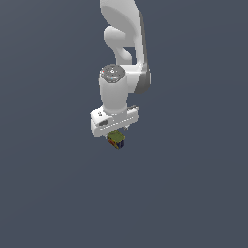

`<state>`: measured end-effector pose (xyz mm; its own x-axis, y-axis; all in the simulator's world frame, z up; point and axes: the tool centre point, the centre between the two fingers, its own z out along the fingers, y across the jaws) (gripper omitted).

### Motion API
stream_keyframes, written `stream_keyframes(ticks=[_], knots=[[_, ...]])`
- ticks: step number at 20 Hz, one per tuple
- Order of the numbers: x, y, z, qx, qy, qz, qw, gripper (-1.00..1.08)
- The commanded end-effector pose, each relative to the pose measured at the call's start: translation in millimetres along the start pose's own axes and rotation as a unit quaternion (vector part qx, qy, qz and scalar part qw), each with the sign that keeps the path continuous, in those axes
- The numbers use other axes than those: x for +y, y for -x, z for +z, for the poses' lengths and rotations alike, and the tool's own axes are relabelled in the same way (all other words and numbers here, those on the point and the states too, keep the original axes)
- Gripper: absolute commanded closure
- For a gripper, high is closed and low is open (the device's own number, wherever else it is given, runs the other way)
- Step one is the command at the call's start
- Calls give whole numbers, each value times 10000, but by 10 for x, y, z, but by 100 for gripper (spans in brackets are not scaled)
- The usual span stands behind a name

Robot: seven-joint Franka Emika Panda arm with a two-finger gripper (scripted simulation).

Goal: Pick up the object and move it to a goal position.

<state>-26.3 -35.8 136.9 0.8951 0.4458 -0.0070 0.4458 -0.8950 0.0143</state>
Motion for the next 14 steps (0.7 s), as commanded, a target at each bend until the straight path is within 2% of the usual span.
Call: stream_keyframes(ticks=[1,14], knots=[[-1,38,51,6,-11,-318,9995,-92],[-16,191,246,38,-55,-1565,9877,-92]])
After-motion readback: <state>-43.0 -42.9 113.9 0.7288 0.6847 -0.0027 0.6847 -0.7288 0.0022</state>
